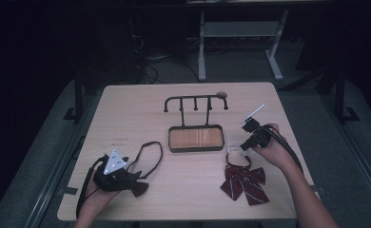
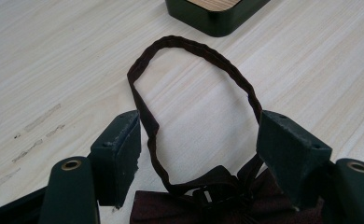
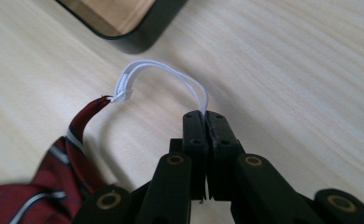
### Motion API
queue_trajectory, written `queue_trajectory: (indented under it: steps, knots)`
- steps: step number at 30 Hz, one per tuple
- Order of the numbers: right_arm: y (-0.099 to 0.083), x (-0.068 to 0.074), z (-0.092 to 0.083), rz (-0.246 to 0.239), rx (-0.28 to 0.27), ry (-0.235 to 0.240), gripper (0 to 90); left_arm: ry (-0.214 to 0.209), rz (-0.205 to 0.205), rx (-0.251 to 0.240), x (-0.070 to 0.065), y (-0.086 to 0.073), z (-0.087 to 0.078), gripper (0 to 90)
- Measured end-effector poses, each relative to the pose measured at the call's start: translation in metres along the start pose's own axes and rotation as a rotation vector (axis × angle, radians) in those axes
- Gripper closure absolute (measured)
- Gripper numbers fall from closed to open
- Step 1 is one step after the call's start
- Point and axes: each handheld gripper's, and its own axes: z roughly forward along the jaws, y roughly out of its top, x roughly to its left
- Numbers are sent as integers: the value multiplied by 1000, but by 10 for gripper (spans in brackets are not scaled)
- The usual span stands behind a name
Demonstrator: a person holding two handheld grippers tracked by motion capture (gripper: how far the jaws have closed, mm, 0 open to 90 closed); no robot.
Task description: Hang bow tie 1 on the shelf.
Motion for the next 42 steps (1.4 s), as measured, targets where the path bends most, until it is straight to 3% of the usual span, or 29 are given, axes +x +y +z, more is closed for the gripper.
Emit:
queue_trajectory:
  steps: [6, 12, 20, 42]
  knots:
    - [0, 4, -14, -17, -22, 2, 874, -2, -7, 2, -1, 0, 1, 312]
    - [3, 13, -38, -58, -56, 28, 874, -2, -4, -1, -1, 0, 0, 312]
    - [7, 23, -56, -101, -81, 55, 875, -5, -10, 1, -2, 0, 1, 311]
    - [20, 44, -99, -168, -149, 16, 875, -5, -6, 1, -1, 0, 1, 308]
